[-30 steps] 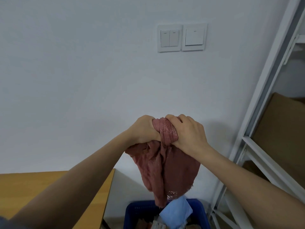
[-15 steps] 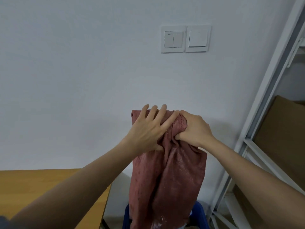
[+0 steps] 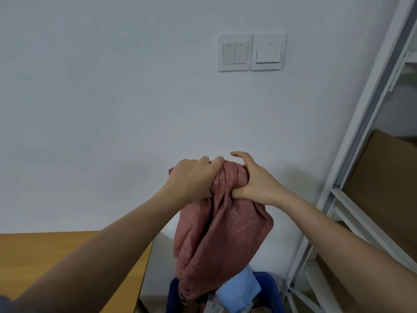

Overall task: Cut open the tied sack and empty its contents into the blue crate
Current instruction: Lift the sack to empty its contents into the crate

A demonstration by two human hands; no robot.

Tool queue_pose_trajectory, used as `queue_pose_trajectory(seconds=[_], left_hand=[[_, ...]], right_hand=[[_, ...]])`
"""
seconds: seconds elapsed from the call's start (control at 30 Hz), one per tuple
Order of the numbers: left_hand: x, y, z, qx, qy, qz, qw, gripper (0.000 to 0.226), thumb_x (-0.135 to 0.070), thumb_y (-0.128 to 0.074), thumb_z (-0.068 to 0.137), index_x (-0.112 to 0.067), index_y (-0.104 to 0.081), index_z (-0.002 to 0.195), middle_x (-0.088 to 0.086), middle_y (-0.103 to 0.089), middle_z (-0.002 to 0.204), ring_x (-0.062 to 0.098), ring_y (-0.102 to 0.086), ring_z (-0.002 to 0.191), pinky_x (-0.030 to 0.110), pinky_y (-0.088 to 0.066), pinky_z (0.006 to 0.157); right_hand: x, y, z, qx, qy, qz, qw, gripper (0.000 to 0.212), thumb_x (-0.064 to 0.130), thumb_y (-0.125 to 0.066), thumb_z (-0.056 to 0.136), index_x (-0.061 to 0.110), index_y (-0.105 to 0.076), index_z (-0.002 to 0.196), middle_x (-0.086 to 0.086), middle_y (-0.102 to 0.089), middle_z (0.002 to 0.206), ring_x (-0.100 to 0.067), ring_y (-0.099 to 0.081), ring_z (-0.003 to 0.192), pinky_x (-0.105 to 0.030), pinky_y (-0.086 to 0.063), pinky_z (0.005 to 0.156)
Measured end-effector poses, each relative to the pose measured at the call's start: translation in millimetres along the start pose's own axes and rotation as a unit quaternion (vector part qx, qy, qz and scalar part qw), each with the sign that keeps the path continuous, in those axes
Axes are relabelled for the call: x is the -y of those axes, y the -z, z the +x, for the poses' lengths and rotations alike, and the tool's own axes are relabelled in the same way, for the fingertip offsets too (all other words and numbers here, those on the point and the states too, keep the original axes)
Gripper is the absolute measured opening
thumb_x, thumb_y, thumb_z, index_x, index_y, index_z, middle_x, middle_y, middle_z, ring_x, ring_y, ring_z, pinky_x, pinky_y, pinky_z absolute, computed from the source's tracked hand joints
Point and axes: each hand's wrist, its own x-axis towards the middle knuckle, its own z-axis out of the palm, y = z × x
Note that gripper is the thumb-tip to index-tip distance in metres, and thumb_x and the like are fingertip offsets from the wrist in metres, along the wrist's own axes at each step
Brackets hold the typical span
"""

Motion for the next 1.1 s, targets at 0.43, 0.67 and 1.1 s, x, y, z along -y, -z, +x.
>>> queue_pose_trajectory(seconds=[0.43, 0.67, 1.1], left_hand=[[20, -9, 2, 0.095, 0.118, -0.345, 0.926, 0.050, -0.044, -0.081, 0.056, -0.020, -0.055, 0.091, -0.006, -0.063, 0.086, 0.019, -0.060, 0.082, 0.039, -0.052, 0.075], [22, -12, -2, 0.174, 0.110, -0.480, 0.853, 0.033, -0.025, -0.083, 0.064, -0.005, -0.062, 0.080, 0.000, -0.062, 0.073, 0.014, -0.055, 0.064, 0.029, -0.049, 0.066], [11, -9, -8, 0.118, 0.065, -0.326, 0.936, 0.088, -0.056, -0.060, 0.065, -0.037, -0.024, 0.143, -0.002, -0.044, 0.128, 0.020, -0.046, 0.118, 0.040, -0.036, 0.103]], right_hand=[[-13, -35, -3, -0.148, 0.142, -0.436, 0.876, 0.132, 0.067, -0.077, 0.046, 0.027, -0.007, 0.151, -0.013, -0.011, 0.158, -0.036, -0.007, 0.145, -0.064, -0.008, 0.113], [-14, -34, -1, -0.180, 0.209, -0.433, 0.858, 0.097, 0.027, -0.078, 0.048, 0.018, -0.041, 0.137, -0.002, -0.060, 0.118, -0.025, -0.058, 0.110, -0.044, -0.040, 0.100], [-19, -16, 3, -0.133, 0.107, -0.380, 0.909, 0.066, 0.038, -0.064, 0.061, 0.030, -0.048, 0.125, 0.006, -0.062, 0.089, -0.021, -0.059, 0.090, -0.033, -0.039, 0.072]])
